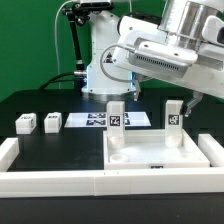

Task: Assemble square table

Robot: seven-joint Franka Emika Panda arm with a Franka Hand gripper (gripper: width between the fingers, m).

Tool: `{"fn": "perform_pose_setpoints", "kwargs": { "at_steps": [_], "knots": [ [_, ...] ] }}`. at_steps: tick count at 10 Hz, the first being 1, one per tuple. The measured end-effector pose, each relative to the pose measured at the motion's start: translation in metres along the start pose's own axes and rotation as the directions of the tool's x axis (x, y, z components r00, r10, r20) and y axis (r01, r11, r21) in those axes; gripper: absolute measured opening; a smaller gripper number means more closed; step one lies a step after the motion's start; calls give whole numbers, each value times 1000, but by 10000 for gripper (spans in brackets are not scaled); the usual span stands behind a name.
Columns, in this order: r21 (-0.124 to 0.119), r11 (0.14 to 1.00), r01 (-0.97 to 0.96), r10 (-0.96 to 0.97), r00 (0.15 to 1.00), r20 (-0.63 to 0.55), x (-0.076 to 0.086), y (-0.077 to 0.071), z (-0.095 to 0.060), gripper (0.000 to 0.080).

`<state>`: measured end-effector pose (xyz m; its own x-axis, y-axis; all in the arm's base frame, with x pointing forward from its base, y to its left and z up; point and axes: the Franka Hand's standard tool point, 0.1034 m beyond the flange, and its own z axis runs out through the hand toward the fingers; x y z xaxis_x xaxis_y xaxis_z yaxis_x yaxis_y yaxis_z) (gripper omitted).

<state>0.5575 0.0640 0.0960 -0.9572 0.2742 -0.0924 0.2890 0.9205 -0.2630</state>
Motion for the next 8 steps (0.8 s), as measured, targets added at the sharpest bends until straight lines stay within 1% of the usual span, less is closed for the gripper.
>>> {"fn": "perform_pose_setpoints", "kwargs": {
  "at_steps": [1, 2, 3, 4, 6, 7, 8],
  "knots": [
    [-3, 997, -76, 76, 997, -3, -1, -2, 1, 649],
    [-32, 978, -208, 207, 978, -33, -1, -10, 6, 649],
    [-36, 928, -371, 370, 928, -45, -1, -20, 8, 649],
    [-40, 874, -485, 483, 874, -47, -3, -24, 7, 649],
    [-26, 755, -655, 653, 755, -56, -4, -30, 9, 649],
    [-11, 699, -715, 714, 698, -55, -4, -34, 12, 649],
    [0, 648, -761, 760, 647, -58, -2, -35, 13, 649]
  ]
}}
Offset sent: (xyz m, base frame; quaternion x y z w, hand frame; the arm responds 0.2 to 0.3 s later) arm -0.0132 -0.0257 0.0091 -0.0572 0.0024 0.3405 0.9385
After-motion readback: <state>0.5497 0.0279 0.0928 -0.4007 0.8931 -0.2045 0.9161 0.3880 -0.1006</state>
